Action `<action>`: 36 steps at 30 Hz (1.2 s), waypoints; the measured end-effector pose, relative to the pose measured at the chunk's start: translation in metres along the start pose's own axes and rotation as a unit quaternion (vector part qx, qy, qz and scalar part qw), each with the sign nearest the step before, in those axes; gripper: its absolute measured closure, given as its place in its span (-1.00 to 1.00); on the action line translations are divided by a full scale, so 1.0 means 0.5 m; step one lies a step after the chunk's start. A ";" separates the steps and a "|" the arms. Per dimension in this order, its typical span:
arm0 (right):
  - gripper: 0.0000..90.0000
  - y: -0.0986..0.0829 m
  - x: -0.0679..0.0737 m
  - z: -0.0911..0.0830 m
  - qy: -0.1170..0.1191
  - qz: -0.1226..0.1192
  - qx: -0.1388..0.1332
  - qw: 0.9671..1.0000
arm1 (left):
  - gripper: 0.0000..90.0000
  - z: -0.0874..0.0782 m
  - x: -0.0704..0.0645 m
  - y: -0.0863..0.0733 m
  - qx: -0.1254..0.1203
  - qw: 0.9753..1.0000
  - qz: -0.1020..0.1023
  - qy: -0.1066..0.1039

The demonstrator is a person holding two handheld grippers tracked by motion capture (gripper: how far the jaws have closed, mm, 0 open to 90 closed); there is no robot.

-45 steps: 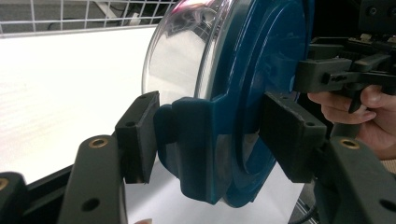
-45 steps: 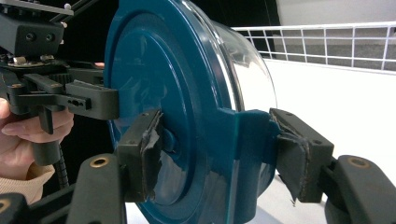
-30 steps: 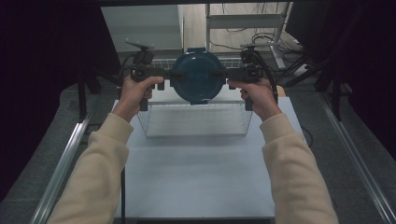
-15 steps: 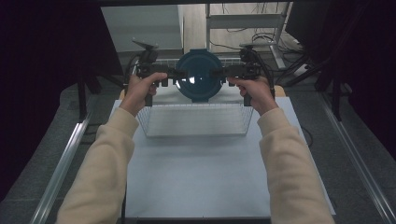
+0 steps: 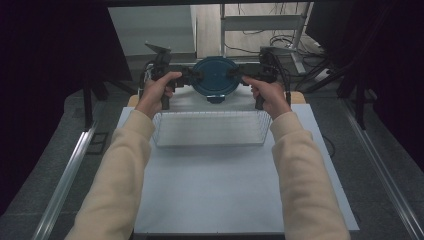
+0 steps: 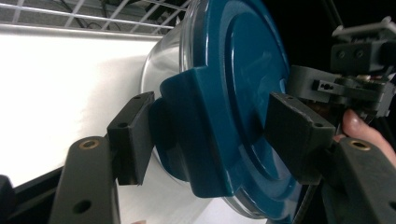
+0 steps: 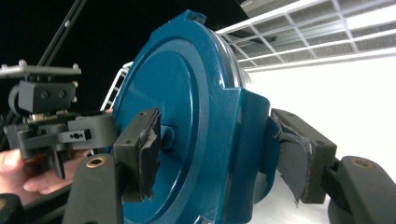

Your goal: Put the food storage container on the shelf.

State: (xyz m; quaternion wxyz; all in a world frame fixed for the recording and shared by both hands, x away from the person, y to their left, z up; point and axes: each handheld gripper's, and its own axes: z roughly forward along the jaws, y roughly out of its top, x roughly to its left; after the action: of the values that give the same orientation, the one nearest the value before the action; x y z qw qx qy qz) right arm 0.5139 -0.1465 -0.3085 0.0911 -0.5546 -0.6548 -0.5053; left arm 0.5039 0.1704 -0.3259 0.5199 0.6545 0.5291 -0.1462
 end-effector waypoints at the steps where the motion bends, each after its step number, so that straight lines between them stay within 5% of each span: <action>1: -0.22 0.000 -0.004 0.002 -0.002 0.007 -0.001 1.000 | -0.22 0.002 0.002 0.000 -0.002 1.000 -0.004 -0.001; 5: -0.23 0.000 -0.015 0.011 -0.003 0.035 -0.007 0.999 | -0.31 0.013 0.007 0.000 0.000 1.000 -0.004 0.001; 9: -0.26 -0.004 -0.018 0.013 -0.002 0.038 -0.015 0.999 | -0.35 0.015 0.006 -0.003 -0.005 1.000 0.010 0.002; 14: -0.70 -0.014 0.010 0.017 -0.031 -0.028 -0.019 0.999 | -0.52 0.009 -0.010 -0.010 -0.032 0.997 0.049 0.048; 20: -0.82 -0.026 0.048 -0.022 -0.057 -0.104 -0.059 0.991 | -0.58 -0.032 -0.042 -0.026 -0.055 0.987 0.114 0.096; 25: -0.80 -0.050 0.063 -0.069 -0.060 -0.164 -0.069 0.982 | -0.59 -0.074 -0.089 -0.066 -0.058 0.975 0.173 0.124; 29: -0.77 -0.084 0.072 -0.105 -0.065 -0.204 -0.071 0.974 | -0.57 -0.105 -0.115 -0.119 -0.070 0.970 0.203 0.113; 36: -0.65 -0.170 0.062 -0.160 -0.062 -0.251 -0.072 0.963 | -0.59 -0.133 -0.128 -0.224 -0.064 0.965 0.237 0.095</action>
State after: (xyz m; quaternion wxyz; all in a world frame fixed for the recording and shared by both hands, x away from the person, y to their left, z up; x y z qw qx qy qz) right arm 0.3977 -0.1770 -0.2971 -0.1197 -0.4074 -0.7397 -0.5221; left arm 0.3600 0.1800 -0.3099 0.5279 0.7376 0.4139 0.0776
